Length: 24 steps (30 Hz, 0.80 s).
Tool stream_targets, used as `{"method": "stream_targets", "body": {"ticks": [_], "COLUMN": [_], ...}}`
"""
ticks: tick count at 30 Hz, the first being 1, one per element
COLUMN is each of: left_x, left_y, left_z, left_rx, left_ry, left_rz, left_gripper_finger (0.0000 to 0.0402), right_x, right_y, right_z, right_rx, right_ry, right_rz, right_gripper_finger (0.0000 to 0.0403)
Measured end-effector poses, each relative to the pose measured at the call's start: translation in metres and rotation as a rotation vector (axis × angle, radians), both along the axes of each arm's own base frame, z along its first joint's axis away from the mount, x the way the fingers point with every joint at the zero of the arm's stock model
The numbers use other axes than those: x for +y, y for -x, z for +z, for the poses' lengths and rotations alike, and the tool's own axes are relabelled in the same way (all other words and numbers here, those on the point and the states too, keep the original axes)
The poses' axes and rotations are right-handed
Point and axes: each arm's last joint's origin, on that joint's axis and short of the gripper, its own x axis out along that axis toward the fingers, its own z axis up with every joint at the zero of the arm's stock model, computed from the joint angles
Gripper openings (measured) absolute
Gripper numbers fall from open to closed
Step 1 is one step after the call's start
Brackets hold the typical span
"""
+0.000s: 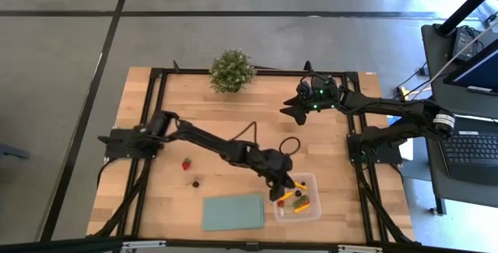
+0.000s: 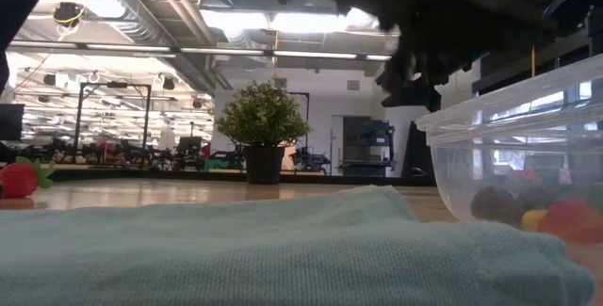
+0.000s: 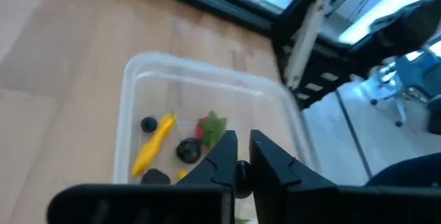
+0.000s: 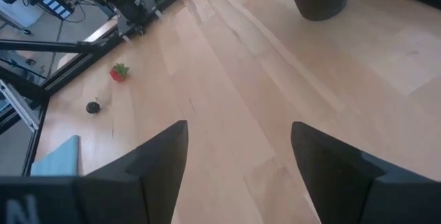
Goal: Pick and placing Produce into tupperware
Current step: Put the blueberry into the transparent bin, then put the black cherry into the transparent bin
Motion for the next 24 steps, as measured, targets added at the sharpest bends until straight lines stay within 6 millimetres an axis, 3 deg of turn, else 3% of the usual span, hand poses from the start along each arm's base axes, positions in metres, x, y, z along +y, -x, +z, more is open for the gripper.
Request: {"method": "stream_targets", "body": {"ticks": [7, 13, 19, 21, 24], "left_x": [-0.007, -0.01, -0.002, 0.006, 0.02], "left_y": [-0.01, -0.01, -0.005, 0.005, 0.03], "left_z": [-0.034, -0.033, -0.001, 0.018, 0.063], "left_rx": [0.075, 0.065, 0.002, 0.029, 0.041], "left_ry": [0.028, 0.031, 0.027, -0.018, -0.147], "left_rz": [0.011, 0.006, -0.016, -0.029, 0.022], "left_gripper_finger": [0.0001, 0.0018, 0.0036, 0.0042, 0.0049], "right_x": [0.0, 0.001, 0.001, 0.002, 0.002], "right_y": [0.0, 0.001, 0.002, 0.003, 0.003], "right_z": [0.0, -0.002, -0.004, -0.005, -0.005], "right_rx": [0.005, 0.023, 0.045, 0.051, 0.053], "right_ry": [-0.007, -0.017, -0.027, -0.03, -0.031], "right_rz": [0.001, 0.001, 0.003, 0.003, 0.003], "right_gripper_finger": [0.0259, 0.0259, 0.0259, 0.0259, 0.0259]}}
